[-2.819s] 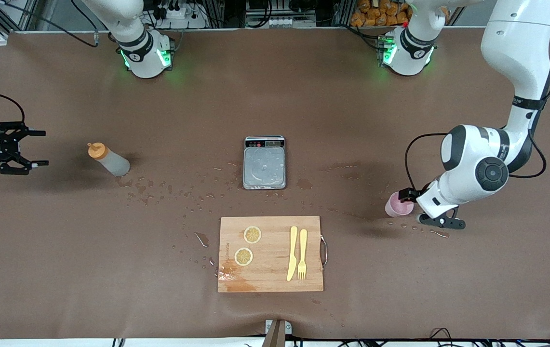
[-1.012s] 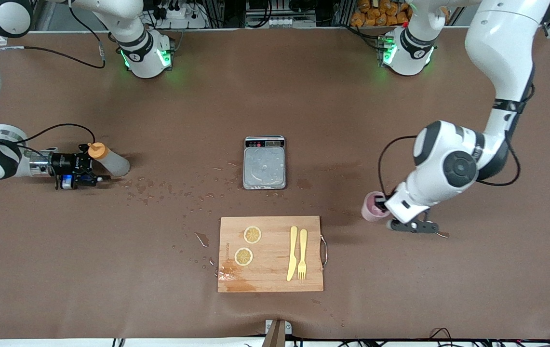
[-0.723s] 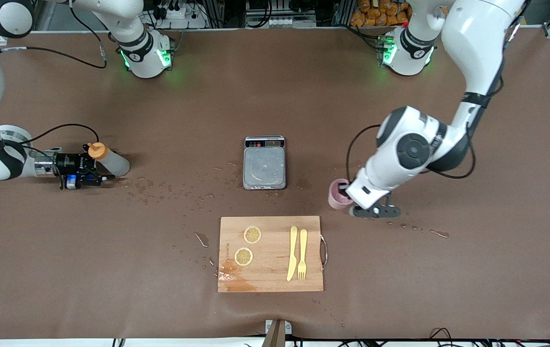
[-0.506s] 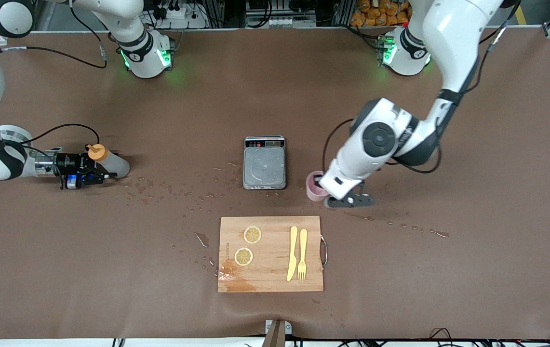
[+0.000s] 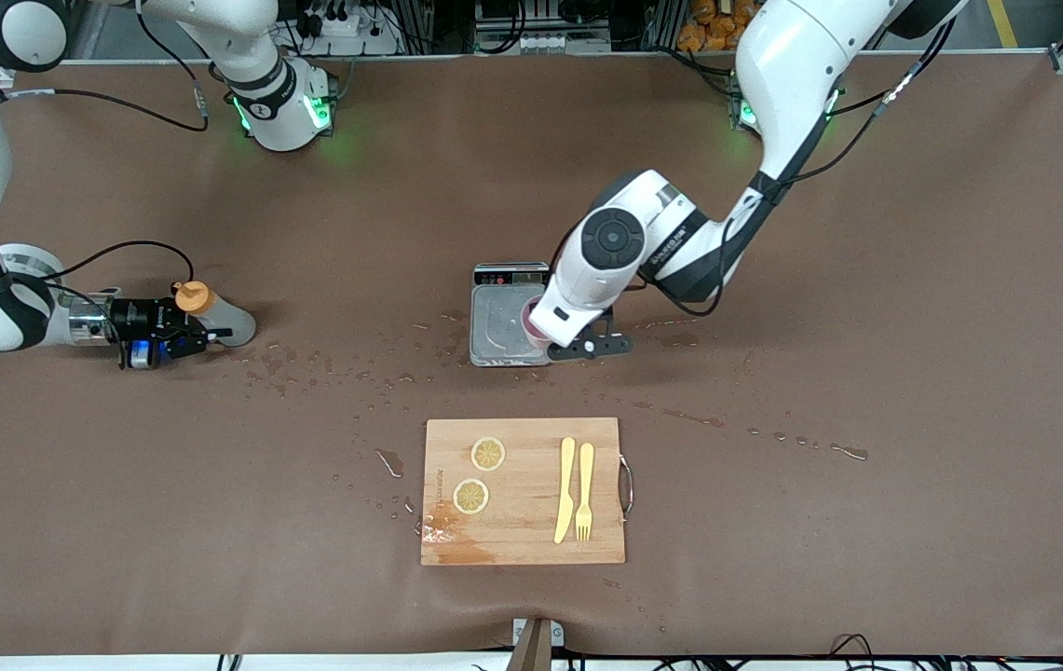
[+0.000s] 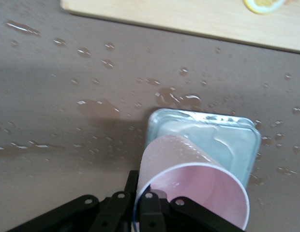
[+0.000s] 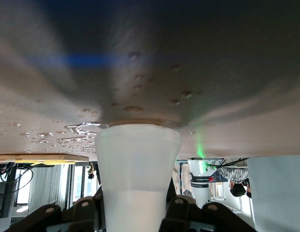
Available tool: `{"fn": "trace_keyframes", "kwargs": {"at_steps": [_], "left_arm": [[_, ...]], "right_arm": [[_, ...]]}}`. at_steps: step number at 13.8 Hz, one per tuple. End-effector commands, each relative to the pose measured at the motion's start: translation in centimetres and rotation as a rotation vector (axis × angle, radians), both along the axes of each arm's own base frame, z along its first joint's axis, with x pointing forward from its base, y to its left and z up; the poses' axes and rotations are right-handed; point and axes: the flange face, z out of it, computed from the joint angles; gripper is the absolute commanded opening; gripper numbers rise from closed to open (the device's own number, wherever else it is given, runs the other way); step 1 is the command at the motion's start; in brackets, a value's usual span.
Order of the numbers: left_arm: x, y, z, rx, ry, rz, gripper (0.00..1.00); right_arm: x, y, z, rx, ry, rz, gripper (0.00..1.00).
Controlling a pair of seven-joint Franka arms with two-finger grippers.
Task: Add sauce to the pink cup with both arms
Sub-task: 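Carry the pink cup onto the scale with the left gripper, then release the cup and lift the left gripper while the right gripper lifts the bottle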
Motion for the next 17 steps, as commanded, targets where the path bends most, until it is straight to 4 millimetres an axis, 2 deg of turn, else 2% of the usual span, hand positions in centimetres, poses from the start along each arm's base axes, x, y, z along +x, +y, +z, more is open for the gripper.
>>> {"fn": "trace_keyframes", "kwargs": {"at_steps": [1,2,3,5,7,8,9,11,14,16,17], "left_arm": [[-0.3,-3.3,-0.3,-0.004,-0.007,0.021,0.0],[-0.9,-4.2,-0.6,-0.008,-0.007,0.01,0.0],[-1.1,-4.4,-0.8,-0.003,-0.01,0.004,0.0],[-1.5,-4.7,-1.6,0.014,-0.015,-0.004,0.0],[-1.0,-4.4,-2.3,0.014,-0.031,0.006,0.0],[-0.7,-4.4,-2.2,0.004,-0.042,0.016,0.43],[-0.4,-4.3,-2.0,-0.006,-0.055,0.013,0.99],[0.1,-4.1,-1.1,-0.012,-0.086,0.014,1.0],[0.7,-3.8,0.6,-0.025,-0.109,0.02,1.0],[1.1,-3.5,2.1,-0.034,-0.128,0.024,1.0],[1.4,-3.2,3.6,-0.042,-0.145,0.027,1.0]], "right_arm": [[2.3,1.4,5.3,-0.076,0.03,0.013,0.36],[3.1,2.4,7.0,-0.116,0.042,0.038,0.36],[3.4,2.5,8.0,-0.143,0.058,0.035,0.36],[3.8,2.6,8.9,-0.171,0.056,0.042,0.36],[4.3,3.6,9.9,-0.189,0.068,0.049,0.36],[4.8,4.4,10.8,-0.208,0.078,0.057,0.36],[5.1,4.8,12.2,-0.242,0.092,0.058,0.36],[6.1,6.8,14.2,-0.326,0.108,0.072,0.36],[6.8,8.8,16.3,-0.387,0.131,0.09,0.36],[7.5,9.6,17.9,-0.436,0.154,0.086,0.36],[7.9,10.4,18.7,-0.456,0.164,0.086,0.36]]}}
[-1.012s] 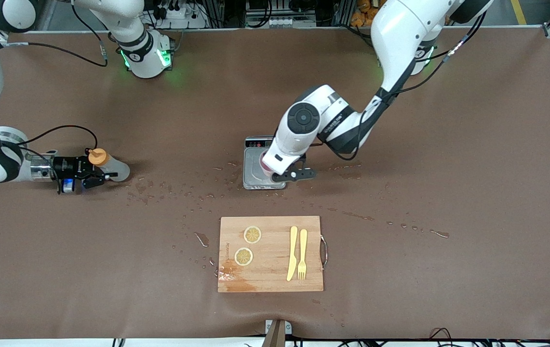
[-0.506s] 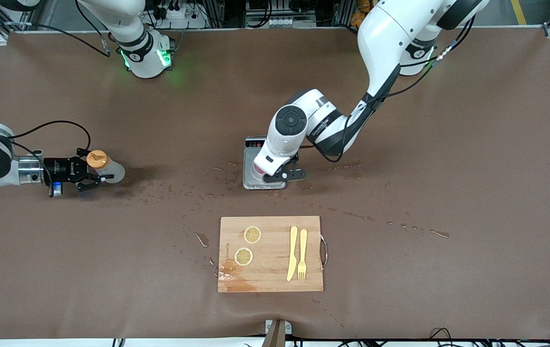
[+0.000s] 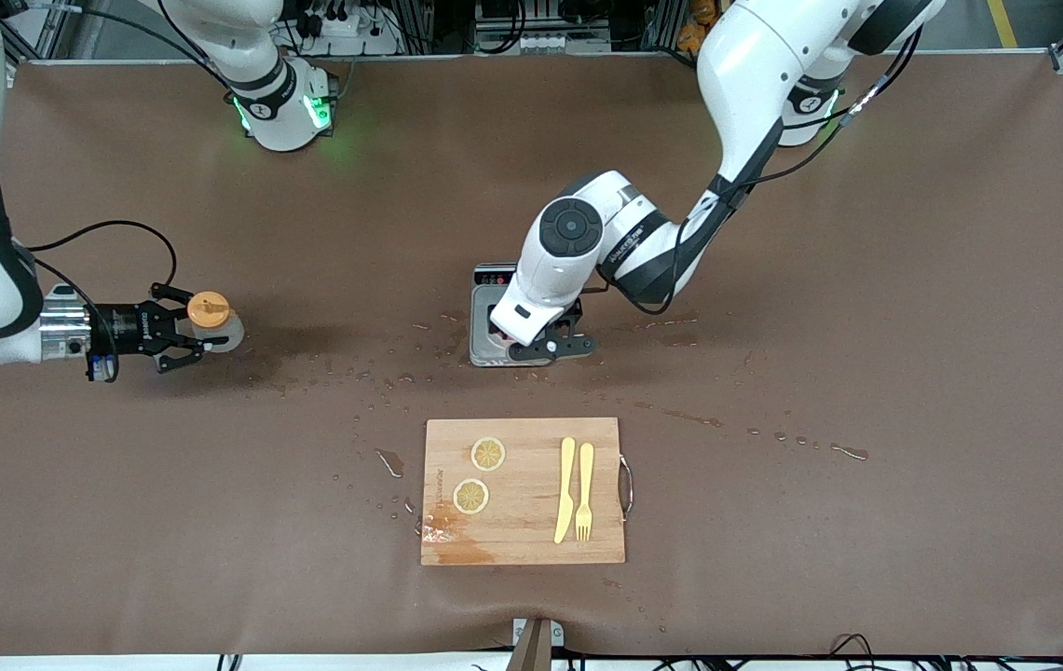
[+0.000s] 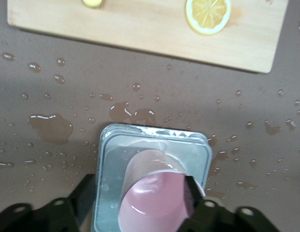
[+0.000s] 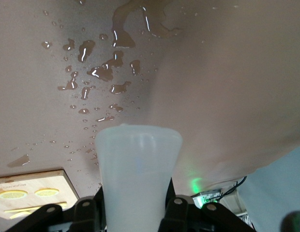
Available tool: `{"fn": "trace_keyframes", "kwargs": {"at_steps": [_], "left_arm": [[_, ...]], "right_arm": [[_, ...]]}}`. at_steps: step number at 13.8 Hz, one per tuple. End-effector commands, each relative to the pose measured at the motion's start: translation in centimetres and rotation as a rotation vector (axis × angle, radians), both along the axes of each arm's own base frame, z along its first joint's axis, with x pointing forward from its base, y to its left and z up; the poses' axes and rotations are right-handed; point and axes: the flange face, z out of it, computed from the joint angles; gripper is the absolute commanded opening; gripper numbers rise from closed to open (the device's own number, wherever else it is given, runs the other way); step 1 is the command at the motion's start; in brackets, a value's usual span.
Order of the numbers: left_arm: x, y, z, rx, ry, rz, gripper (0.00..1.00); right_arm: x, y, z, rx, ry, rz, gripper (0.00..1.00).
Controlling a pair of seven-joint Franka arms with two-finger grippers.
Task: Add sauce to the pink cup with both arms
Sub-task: 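Release the cup and lift the left gripper while the right gripper lifts the bottle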
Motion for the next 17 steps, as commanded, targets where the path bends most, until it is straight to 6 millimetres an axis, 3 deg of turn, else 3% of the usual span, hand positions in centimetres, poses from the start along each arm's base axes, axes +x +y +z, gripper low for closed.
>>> {"fn": "trace_keyframes", "kwargs": {"at_steps": [1,3,5,9,11,14,17], "left_arm": [[1.0,1.3,3.3,0.006,-0.056,0.01,1.0],[2.0,3.2,5.7,0.031,-0.057,0.014,1.0],[2.9,5.8,8.7,0.066,-0.054,-0.021,1.0],[5.7,14.0,15.1,0.131,-0.039,-0.094,1.0],[7.1,18.1,17.1,0.146,-0.034,-0.101,1.0],[7.6,22.8,19.9,0.18,-0.018,-0.169,1.0],[7.1,25.4,24.0,0.193,-0.06,-0.193,1.0]], "right_arm": [[0.7,2.4,3.2,-0.076,0.03,-0.007,0.36],[1.4,6.2,5.4,-0.172,0.053,0.019,0.36],[2.2,8.6,7.0,-0.239,0.076,-0.014,0.36],[3.4,13.2,9.7,-0.317,0.114,-0.05,0.36],[3.8,16.1,10.9,-0.347,0.127,-0.054,0.36],[4.0,20.6,12.6,-0.408,0.142,-0.075,0.37],[3.6,24.8,13.9,-0.497,0.144,-0.084,0.37]]}}
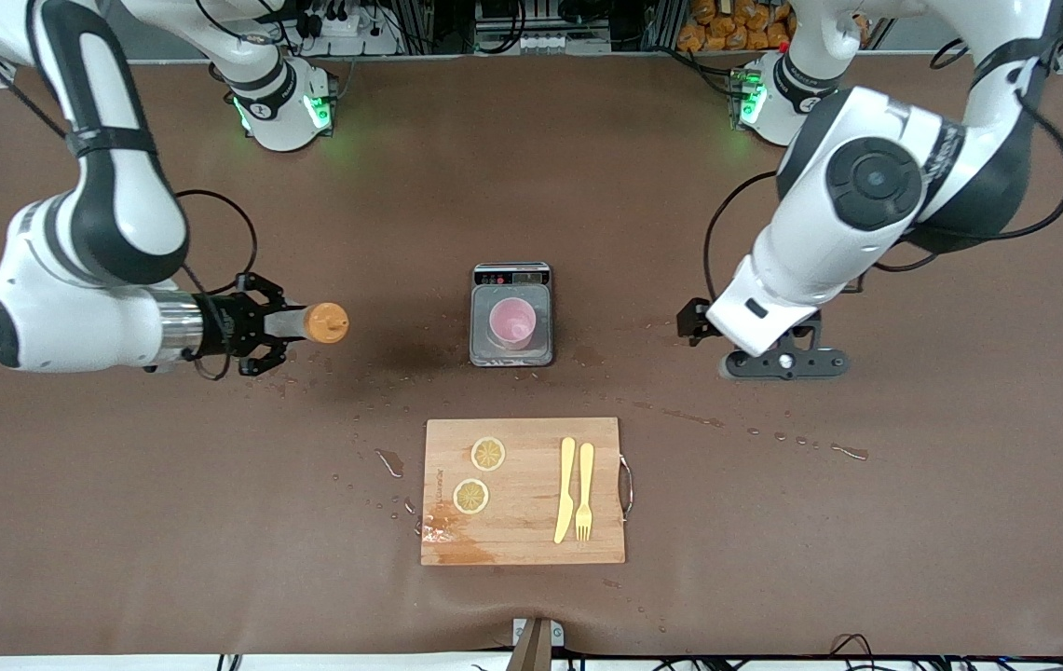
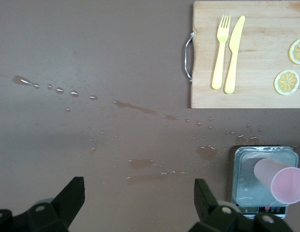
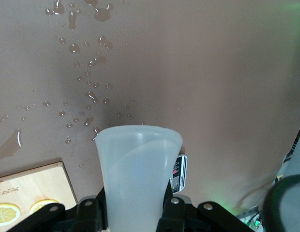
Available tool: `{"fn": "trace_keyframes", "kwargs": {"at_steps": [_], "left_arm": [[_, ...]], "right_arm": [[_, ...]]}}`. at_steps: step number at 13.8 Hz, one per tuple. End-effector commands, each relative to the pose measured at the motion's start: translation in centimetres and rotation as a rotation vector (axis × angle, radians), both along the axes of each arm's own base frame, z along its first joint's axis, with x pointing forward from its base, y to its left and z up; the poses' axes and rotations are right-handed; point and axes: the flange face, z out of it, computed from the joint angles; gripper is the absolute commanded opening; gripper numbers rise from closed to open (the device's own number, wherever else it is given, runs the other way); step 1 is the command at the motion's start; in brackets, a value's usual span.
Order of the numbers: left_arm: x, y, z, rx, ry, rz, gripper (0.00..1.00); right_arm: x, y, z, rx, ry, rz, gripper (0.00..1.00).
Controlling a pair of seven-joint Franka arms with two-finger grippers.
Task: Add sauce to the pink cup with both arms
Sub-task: 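Release the cup and lift the left gripper while the right gripper lifts the bottle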
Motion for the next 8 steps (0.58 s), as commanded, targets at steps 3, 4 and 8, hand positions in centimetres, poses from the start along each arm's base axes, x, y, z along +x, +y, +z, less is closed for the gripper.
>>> {"fn": "trace_keyframes", "kwargs": {"at_steps": [3,4,8], "left_arm": [[-1.4,5.9,6.6,0.042,-0.05,-0.088,1.0],[-1.4,7.6,7.5,0.046,-0.057,-0.082,1.0],[-2.0,12.6,9.0,0.083,-0.009,-0.103,1.0]], "right_arm": [[-1.0,6.6,3.2,-0.173,-0.003,-0.027,0.37],[-1.5,8.3,3.3,-0.212,-0.005,-0.023,0.37],[-3.1,13.1,2.7,-0.339,-0.017,-0.024,0.37]]}}
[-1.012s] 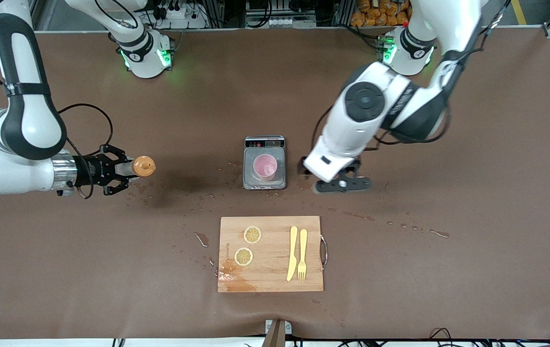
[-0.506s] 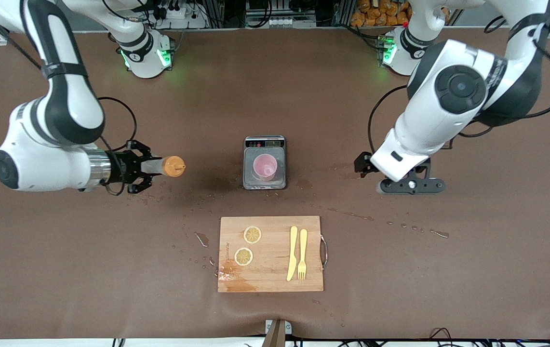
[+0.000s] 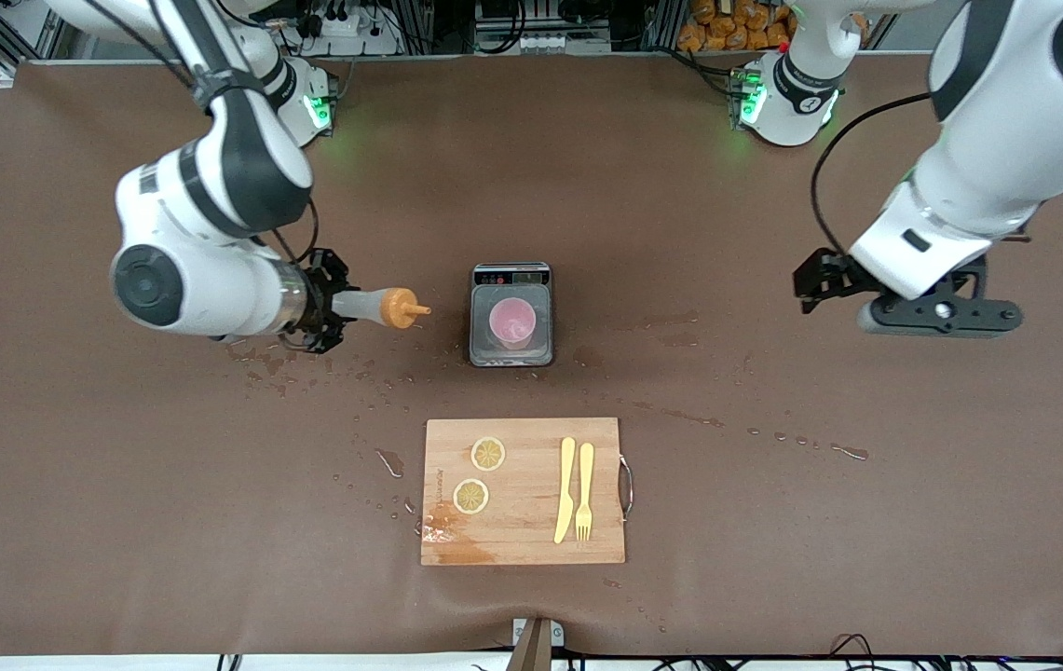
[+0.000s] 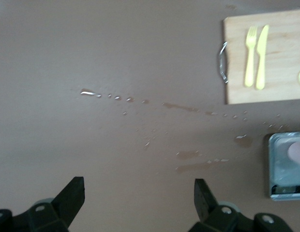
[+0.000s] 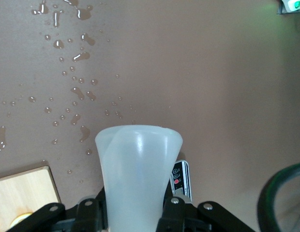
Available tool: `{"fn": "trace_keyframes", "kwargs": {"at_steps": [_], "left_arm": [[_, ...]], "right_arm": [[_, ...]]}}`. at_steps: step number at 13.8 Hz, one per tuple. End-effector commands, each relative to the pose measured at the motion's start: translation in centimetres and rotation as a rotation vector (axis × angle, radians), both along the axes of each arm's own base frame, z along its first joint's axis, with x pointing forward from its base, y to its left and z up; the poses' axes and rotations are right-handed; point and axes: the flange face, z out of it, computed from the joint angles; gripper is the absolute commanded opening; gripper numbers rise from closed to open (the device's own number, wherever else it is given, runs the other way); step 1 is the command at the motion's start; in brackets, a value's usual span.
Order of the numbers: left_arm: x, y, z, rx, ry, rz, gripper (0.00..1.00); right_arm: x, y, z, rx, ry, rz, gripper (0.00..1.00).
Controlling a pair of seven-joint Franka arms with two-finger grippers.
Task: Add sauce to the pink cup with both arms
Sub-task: 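Move the bottle over the pink cup with the right gripper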
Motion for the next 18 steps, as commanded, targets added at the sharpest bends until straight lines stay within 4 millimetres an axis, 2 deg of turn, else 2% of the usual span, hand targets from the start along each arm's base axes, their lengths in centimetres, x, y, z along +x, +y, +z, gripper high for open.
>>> {"fn": "trace_keyframes", "kwargs": {"at_steps": [1,4,5,7,9,11,14,18], "left_arm": [[-1.3,4.2,1.7,0.044,0.012,-0.032,1.0],[-3.0,6.5,3.4,0.044,0.044,-0.051,1.0],[-3.7,6.8,3.5,0.05,0.068,-0.065,1.0],[-4.6,7.4,3.8,0.036,0.075,-0.061,1.0],[-4.5,8.8,4.3,-0.027,0.074,-0.03,1.0],[-4.3,9.7,4.4,-0.055,0.072,-0.016,1.0],[-4.2,9.4,4.3,-0.042,0.065,-0.023,1.0],[-4.6,8.4,5.5,-0.036,0.012,-0.041,1.0]], "right_arm": [[-0.6,2.5,0.0,-0.098,-0.017,-0.002,0.36],[-2.4,7.2,-2.7,-0.261,-0.047,0.056,0.37],[-2.9,8.1,-3.6,-0.3,-0.042,0.075,0.36],[-2.7,9.1,-4.0,-0.323,-0.035,0.067,0.36],[-3.4,10.5,-6.1,-0.411,-0.027,0.103,0.36],[-3.8,11.0,-7.1,-0.452,-0.03,0.117,0.36],[-4.0,11.8,-8.3,-0.528,-0.02,0.155,0.36],[-3.3,13.1,-8.8,-0.568,0.014,0.159,0.36]]}}
